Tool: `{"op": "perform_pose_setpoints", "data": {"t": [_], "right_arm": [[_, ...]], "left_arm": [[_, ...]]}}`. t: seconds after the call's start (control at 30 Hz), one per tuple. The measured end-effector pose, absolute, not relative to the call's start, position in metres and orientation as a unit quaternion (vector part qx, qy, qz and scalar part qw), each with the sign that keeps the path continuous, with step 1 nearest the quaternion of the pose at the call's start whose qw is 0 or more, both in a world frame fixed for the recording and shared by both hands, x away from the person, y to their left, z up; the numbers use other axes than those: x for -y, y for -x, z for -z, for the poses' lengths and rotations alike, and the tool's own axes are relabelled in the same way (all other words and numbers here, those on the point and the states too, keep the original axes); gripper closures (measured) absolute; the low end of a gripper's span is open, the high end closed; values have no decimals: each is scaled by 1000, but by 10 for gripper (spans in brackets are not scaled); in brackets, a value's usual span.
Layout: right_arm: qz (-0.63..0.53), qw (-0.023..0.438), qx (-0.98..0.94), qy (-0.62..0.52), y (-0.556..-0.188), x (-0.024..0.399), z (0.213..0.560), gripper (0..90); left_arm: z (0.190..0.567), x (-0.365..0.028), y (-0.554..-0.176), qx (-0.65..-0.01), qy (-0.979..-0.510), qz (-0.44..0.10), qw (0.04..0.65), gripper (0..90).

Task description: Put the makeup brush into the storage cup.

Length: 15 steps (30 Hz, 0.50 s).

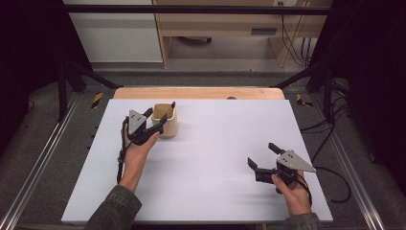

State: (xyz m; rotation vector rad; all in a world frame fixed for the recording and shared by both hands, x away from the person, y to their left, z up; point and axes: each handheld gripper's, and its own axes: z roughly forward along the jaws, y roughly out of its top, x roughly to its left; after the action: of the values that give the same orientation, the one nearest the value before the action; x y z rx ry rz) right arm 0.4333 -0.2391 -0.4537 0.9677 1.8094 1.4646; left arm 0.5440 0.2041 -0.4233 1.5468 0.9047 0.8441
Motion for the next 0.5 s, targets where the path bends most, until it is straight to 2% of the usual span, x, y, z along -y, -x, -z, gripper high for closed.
{"op": "perform_pose_setpoints", "data": {"t": [0.13,0.3,0.5], "right_arm": [[-552,308,-682,-367,-433,239,453,44],[-552,312,-679,-370,-433,241,453,30],[-551,310,-678,-374,-433,241,453,25]], "left_arm": [[423,-202,-544,-375,-660,-350,549,278],[423,-198,-543,-372,-664,-332,557,119],[420,-195,-539,-360,-672,-322,561,55]]}}
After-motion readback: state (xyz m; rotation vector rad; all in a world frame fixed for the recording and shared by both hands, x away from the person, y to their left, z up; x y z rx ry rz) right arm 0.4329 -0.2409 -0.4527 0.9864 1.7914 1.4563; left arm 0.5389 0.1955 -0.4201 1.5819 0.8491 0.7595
